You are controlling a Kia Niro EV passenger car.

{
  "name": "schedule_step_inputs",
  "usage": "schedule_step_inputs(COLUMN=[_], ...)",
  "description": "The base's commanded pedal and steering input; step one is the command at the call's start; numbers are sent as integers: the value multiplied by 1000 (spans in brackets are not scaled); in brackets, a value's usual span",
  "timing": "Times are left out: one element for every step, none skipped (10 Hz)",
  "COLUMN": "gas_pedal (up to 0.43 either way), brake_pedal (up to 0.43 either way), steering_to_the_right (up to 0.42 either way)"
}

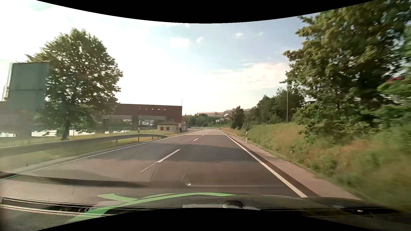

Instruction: Follow the waypoints while adhering to traffic rules and regulations

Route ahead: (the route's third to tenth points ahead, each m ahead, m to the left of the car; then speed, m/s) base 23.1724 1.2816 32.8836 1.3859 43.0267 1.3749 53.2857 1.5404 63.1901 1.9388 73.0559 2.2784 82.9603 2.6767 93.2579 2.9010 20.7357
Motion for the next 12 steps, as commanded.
schedule_step_inputs(gas_pedal=[177,169,169,157,157,157,157,157,157,157,157,157], brake_pedal=[0,0,0,0,0,0,0,0,0,0,0,0], steering_to_the_right=[1,1,1,1,1,1,1,1,1,1,1,1])
